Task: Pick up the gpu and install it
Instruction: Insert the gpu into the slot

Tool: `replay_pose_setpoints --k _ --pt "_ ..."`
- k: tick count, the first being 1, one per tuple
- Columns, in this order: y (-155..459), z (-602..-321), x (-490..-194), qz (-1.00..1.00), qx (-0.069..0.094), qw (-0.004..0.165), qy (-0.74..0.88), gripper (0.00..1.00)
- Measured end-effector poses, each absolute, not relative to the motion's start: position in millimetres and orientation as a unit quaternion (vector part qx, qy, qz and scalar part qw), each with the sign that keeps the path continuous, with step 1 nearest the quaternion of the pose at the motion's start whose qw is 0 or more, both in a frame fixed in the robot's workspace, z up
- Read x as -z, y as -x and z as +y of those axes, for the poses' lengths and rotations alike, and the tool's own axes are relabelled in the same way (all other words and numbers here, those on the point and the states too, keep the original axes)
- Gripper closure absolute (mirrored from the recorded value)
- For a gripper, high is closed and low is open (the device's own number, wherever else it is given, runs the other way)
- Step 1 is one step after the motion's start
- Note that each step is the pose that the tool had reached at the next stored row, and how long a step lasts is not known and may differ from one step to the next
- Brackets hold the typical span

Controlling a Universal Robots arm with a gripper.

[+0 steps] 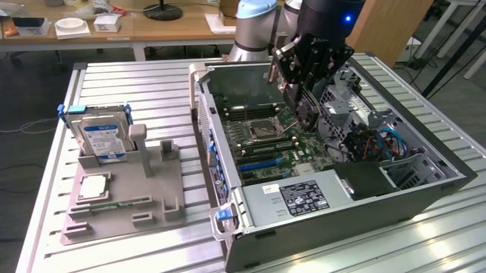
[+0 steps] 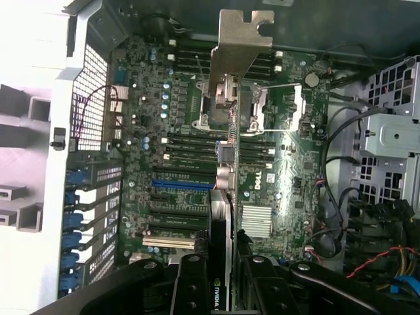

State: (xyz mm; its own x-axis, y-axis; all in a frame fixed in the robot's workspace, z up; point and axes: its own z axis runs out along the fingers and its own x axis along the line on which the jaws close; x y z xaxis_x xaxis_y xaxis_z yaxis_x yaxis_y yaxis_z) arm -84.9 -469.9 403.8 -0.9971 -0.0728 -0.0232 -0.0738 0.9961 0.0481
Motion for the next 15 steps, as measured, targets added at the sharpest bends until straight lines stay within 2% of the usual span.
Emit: replay_pose_setpoints --k 15 --pt "83.9 -470.0 -403.3 0.997 -0.025 0.010 0.077 0.74"
